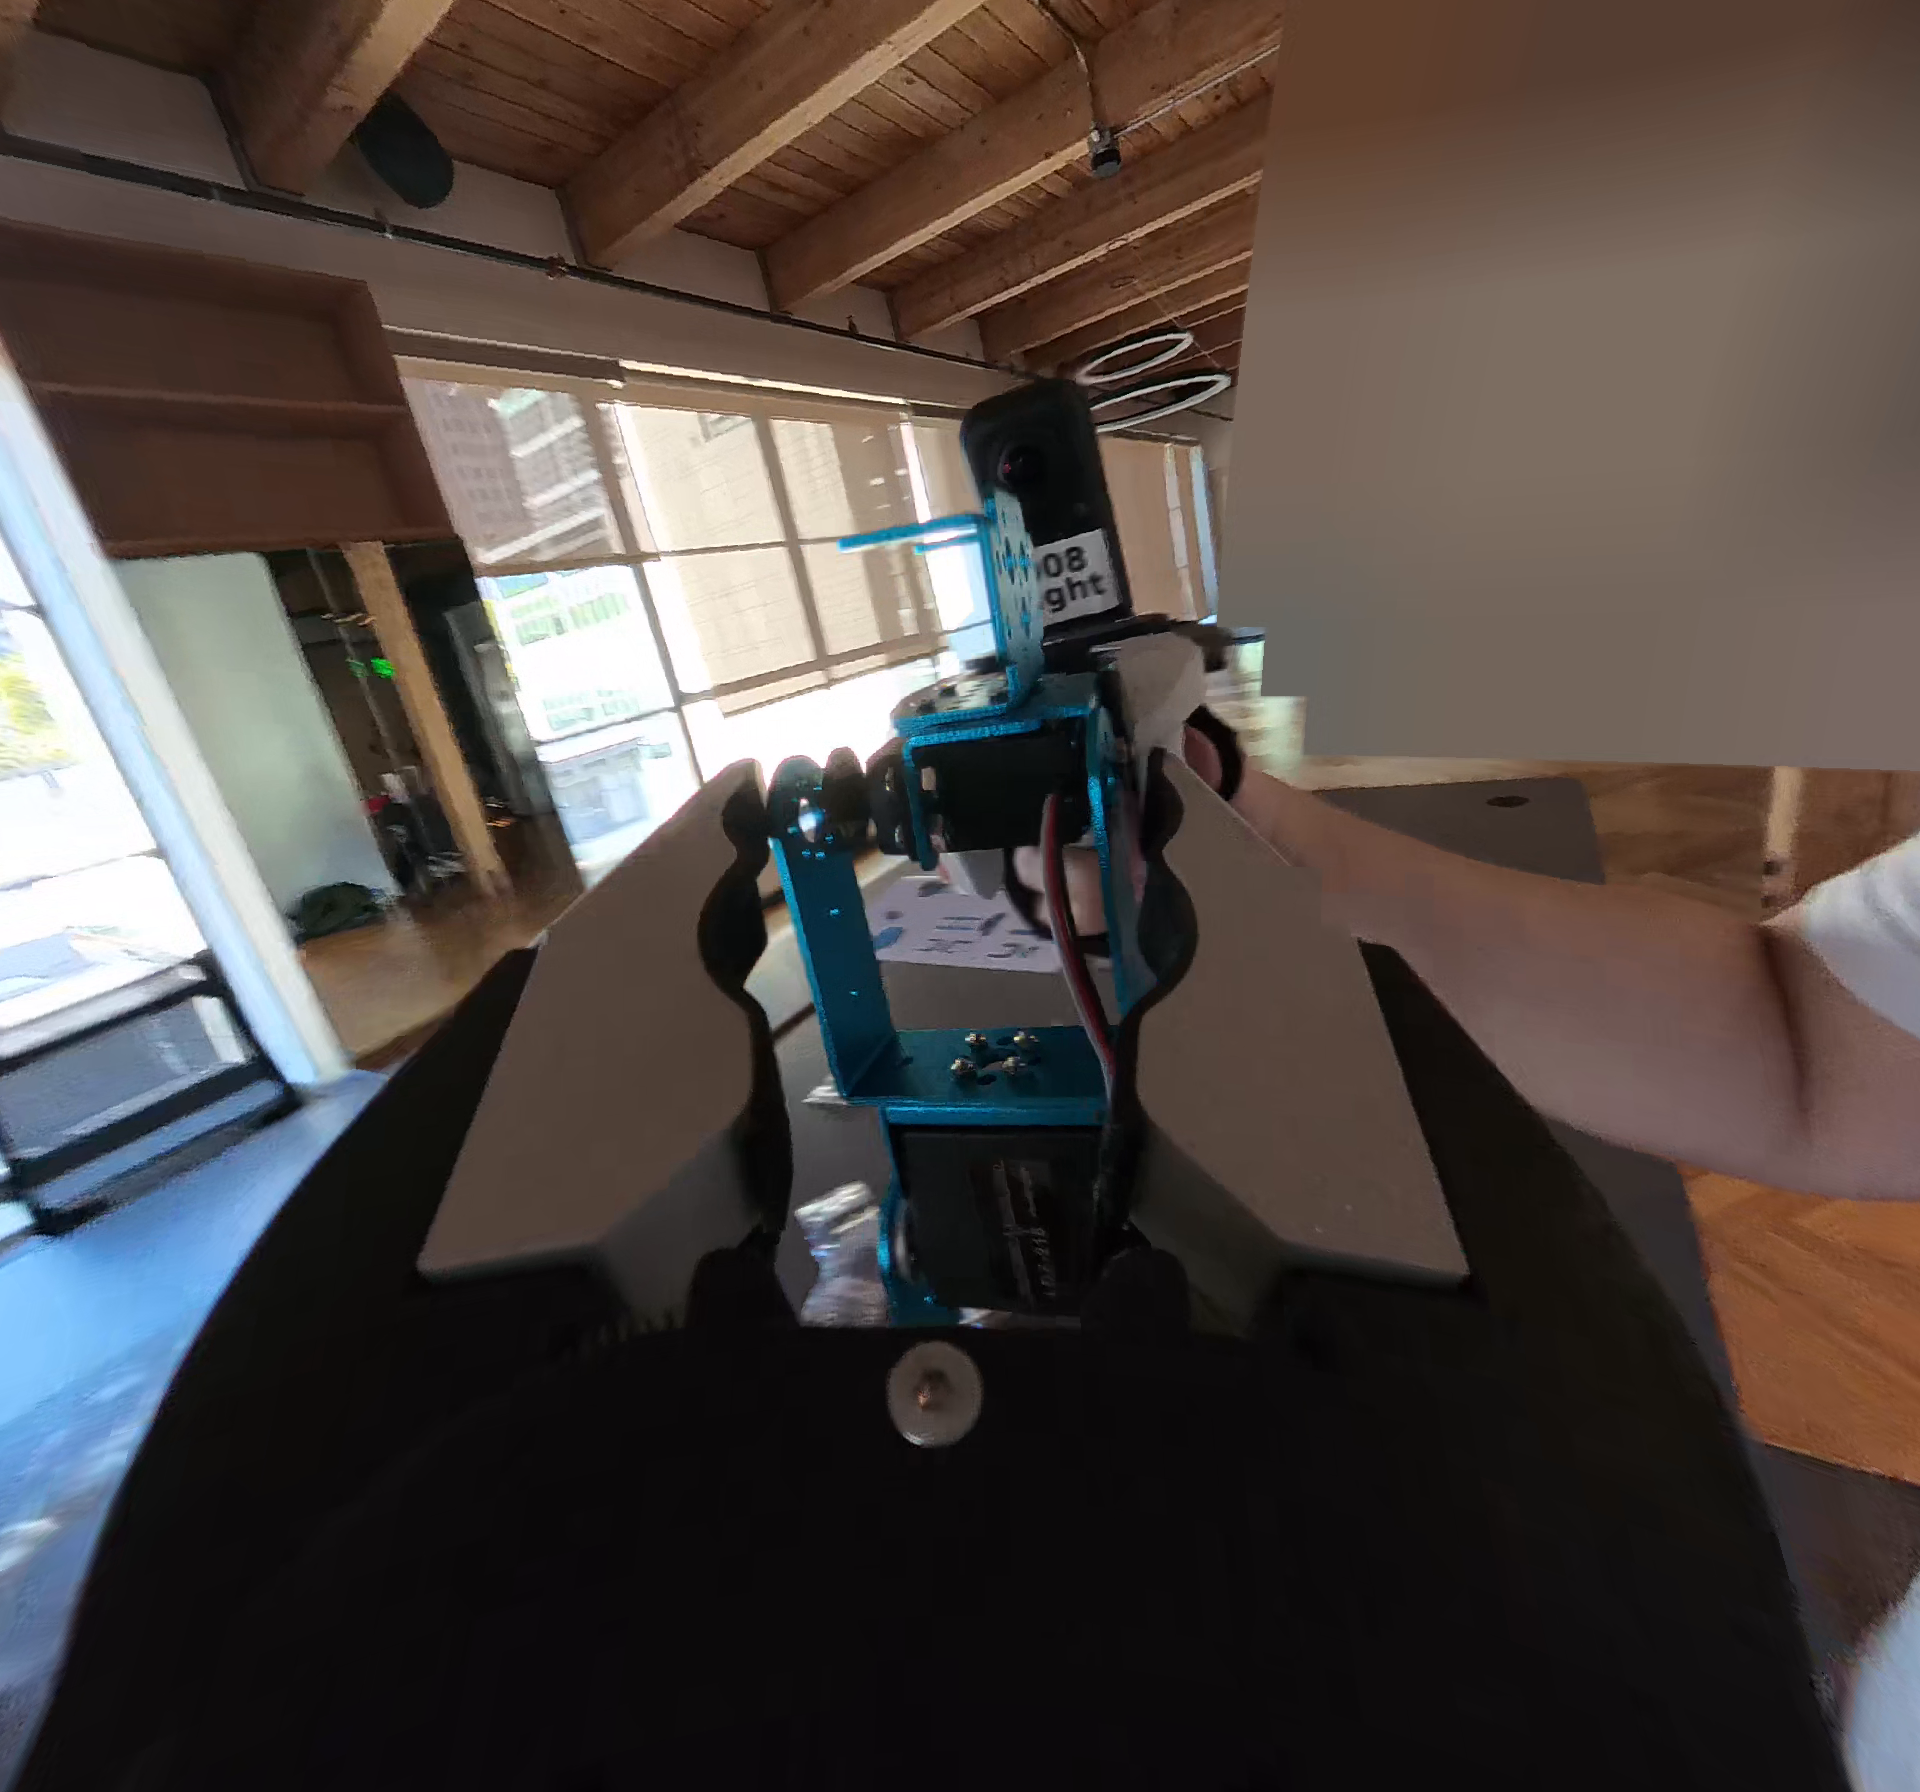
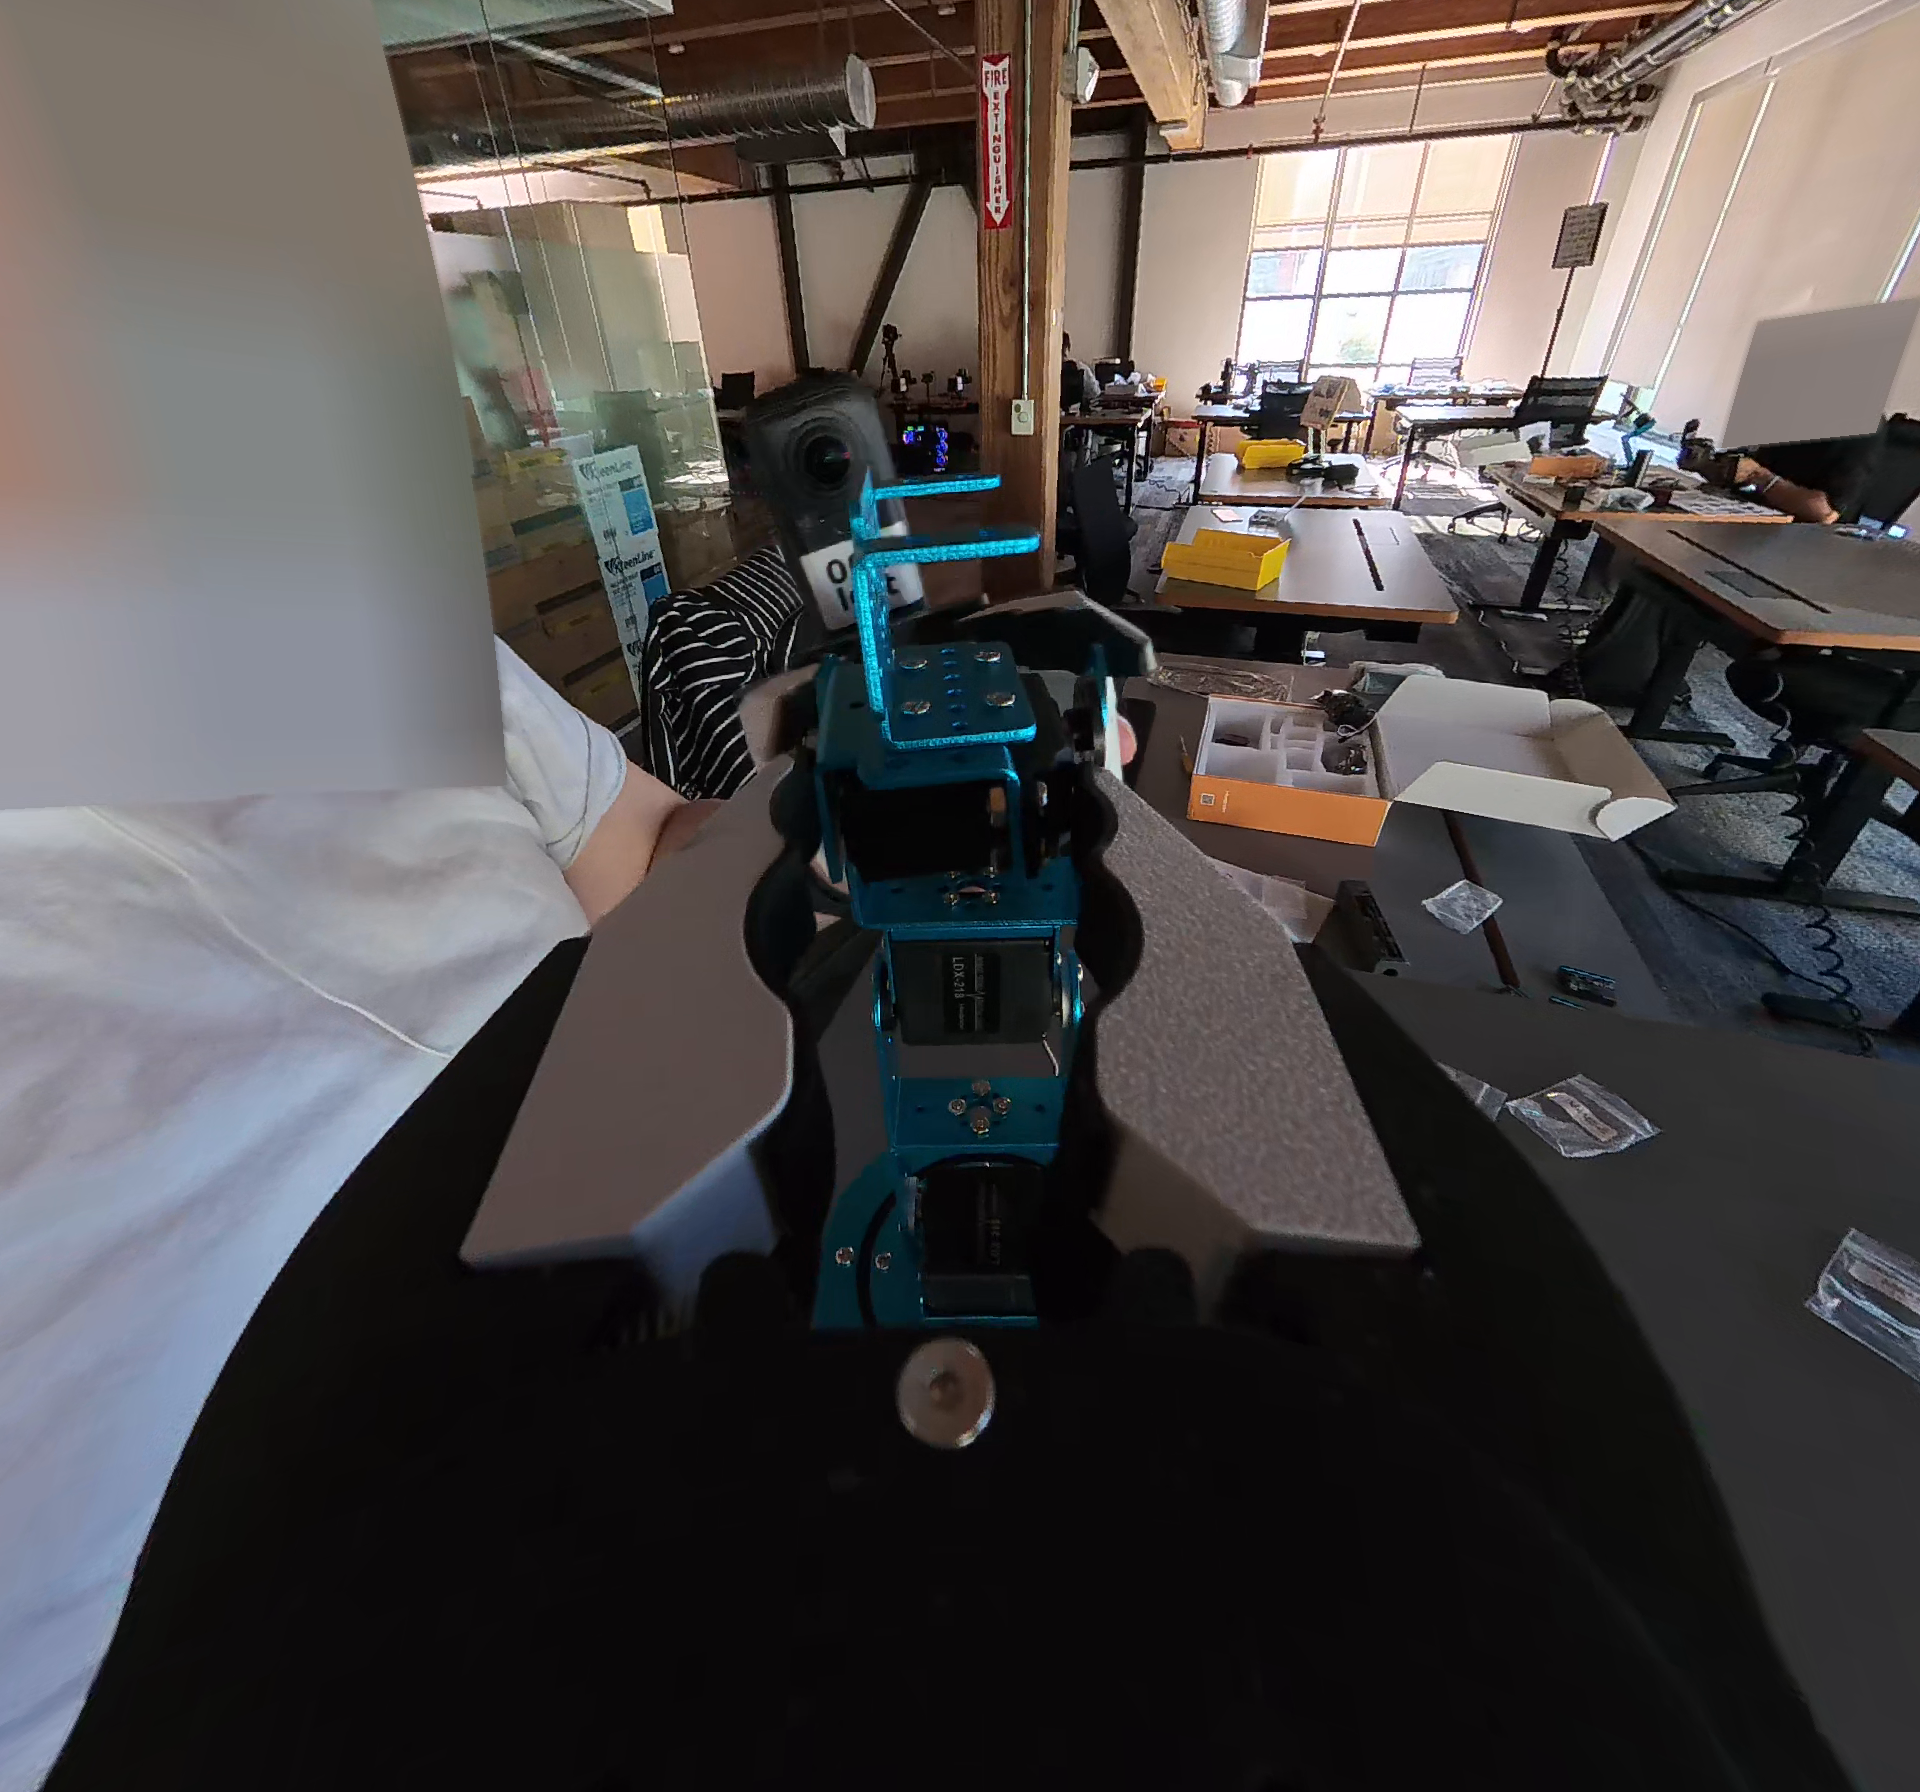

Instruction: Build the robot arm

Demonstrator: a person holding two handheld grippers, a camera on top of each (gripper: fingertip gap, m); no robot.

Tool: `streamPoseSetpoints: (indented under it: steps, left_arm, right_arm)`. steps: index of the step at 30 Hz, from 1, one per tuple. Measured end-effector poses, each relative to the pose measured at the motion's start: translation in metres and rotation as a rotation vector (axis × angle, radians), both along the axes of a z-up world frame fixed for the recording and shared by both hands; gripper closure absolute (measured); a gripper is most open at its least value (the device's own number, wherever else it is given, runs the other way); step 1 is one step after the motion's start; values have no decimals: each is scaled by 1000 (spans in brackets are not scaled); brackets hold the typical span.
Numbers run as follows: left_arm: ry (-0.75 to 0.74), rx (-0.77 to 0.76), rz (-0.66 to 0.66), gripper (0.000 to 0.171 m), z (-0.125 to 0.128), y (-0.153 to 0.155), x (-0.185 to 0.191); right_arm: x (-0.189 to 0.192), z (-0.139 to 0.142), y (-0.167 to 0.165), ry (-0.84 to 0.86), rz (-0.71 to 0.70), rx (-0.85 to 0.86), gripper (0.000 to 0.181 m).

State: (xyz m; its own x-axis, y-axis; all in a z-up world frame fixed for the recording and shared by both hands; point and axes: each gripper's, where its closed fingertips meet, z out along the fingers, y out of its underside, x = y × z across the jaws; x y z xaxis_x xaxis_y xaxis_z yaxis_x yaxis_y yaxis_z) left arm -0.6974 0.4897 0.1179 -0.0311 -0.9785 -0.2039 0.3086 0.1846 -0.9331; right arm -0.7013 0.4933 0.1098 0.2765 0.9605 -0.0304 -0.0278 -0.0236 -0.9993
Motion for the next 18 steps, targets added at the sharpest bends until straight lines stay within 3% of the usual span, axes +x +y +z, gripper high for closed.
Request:
streamPoseSetpoints:
  steps: [4, 7, 9, 12, 15, 18]
  left_arm:
    - [-49, -140, -139, 103, 12, 8, -26]
    - [-70, -259, -159, 134, 20, 41, -42]
    - [6, -298, -171, 136, 15, 57, -35]
    - [137, -261, -237, 136, 5, 52, -19]
    - [206, -226, -310, 162, 0, 36, -9]
    - [238, -239, -317, 163, -3, 34, -5]
  right_arm:
    - [1, 0, 1, 11, 17, 2, 133]
    - [0, 0, 2, 8, 26, 6, 133]
    - [0, 0, 2, 10, 29, 13, 134]
    - [0, 1, 2, 16, 30, 16, 134]
    - [1, 1, 2, 16, 28, 26, 134]
    - [0, 1, 2, 21, 24, 33, 134]
